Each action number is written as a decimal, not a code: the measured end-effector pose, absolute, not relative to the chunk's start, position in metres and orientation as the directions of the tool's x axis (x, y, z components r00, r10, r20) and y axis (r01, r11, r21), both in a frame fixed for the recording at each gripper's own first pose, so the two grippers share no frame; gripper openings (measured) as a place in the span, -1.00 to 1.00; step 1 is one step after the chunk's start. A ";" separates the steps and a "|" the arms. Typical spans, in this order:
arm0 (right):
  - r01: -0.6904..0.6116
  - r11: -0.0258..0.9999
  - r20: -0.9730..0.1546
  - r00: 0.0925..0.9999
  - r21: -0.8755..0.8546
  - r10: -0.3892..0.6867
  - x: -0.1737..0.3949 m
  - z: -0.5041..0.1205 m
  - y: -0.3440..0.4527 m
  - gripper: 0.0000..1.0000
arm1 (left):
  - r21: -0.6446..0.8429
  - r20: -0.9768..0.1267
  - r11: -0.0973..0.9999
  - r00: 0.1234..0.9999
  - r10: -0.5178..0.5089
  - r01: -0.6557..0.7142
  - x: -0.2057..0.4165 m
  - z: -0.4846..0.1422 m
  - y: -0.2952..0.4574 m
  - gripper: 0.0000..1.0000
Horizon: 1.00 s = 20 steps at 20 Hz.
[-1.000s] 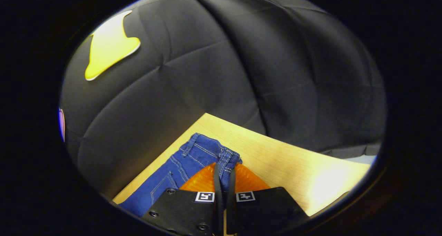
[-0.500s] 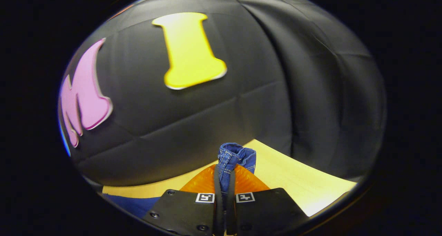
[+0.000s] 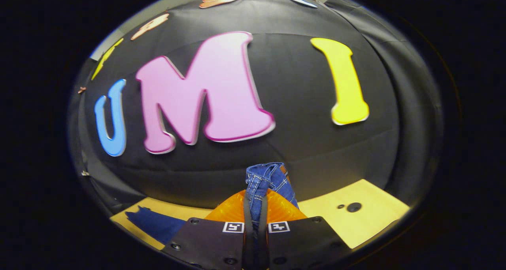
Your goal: Grasp the waist and the cuffs of the jeans and fold them to make the two legs overlap; first hold the waist and fold one-third of the jeans toward the cuffs, then hold the cuffs and fold the remaining one-third in the same direction to finish folding.
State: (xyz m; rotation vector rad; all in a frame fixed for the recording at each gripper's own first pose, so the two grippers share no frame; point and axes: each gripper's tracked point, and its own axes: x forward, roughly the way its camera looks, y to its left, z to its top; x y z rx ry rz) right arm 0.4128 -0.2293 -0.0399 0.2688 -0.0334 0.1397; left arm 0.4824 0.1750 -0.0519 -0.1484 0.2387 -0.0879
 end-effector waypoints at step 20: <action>-0.387 0.868 -0.153 0.881 0.312 0.448 0.440 -0.120 -0.208 0.94 | -0.271 -0.187 0.927 0.959 0.215 -0.261 0.552 -0.119 0.343 0.93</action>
